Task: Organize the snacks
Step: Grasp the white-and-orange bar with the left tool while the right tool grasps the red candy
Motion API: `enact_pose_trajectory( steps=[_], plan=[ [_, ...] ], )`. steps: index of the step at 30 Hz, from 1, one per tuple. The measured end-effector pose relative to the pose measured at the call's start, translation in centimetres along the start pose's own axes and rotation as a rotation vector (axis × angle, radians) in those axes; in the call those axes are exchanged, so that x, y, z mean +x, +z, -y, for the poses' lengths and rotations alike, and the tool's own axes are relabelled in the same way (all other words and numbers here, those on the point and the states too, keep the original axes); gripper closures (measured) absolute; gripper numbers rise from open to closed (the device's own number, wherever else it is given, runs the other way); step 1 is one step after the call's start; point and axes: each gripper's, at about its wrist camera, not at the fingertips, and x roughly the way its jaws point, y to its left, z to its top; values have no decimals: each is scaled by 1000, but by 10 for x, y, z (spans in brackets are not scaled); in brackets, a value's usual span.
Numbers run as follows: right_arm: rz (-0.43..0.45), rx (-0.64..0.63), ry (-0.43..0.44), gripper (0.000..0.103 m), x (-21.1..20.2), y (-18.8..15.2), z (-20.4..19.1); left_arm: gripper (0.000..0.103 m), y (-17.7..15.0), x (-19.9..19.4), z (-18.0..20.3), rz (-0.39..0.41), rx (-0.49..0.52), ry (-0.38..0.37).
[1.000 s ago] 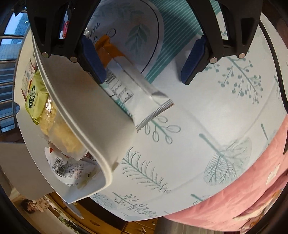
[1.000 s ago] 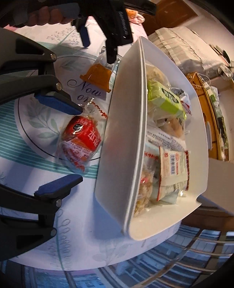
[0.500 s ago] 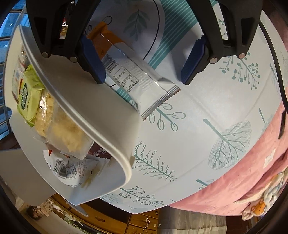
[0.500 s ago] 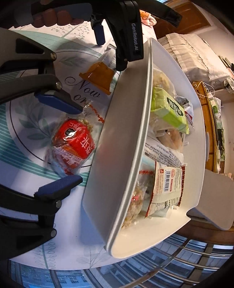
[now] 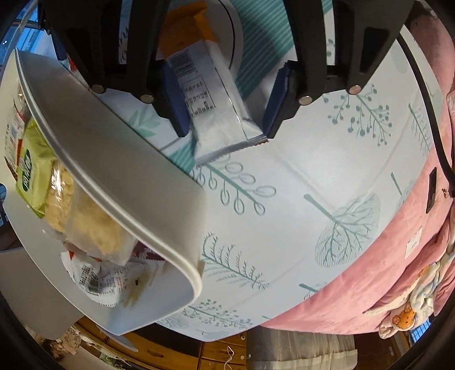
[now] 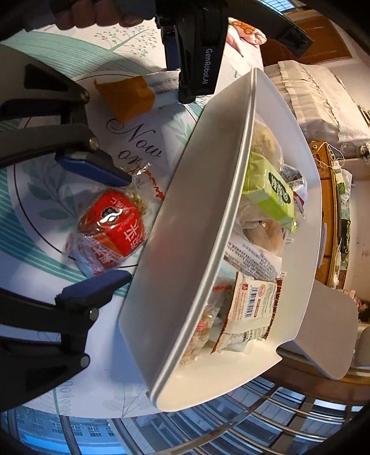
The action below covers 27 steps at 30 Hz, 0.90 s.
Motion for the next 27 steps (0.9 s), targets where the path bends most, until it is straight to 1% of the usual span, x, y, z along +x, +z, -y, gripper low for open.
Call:
enact_pose_trajectory(
  steps=[1,5,11,13,15,16,23,27],
  plan=[
    [-1,-2,0,44,0,0,-1,57,-3,-1,-1,-5,-3,-8],
    [-10,-16,0,47,-2,1,-1,58,-10,-5,-3,-23,2,-30],
    [-44,-13,13,48,-8,-1,-3,59,-18,-10,-4,-89,13,-20],
    [-52,-11,20,49,-13,-3,-4,60,-23,-17,-5,-90,10,-32],
    [-62,-5,33,49,-17,-5,-4,63,-26,-29,-6,-80,10,-47],
    [-68,-1,39,49,-19,-7,-4,73,-26,-34,-6,-73,13,-52],
    [-56,11,54,50,-44,-12,-5,73,-24,-72,-14,-14,43,-106],
    [-27,33,69,50,-61,-12,-6,73,-19,-95,-17,22,69,-128]
  ],
)
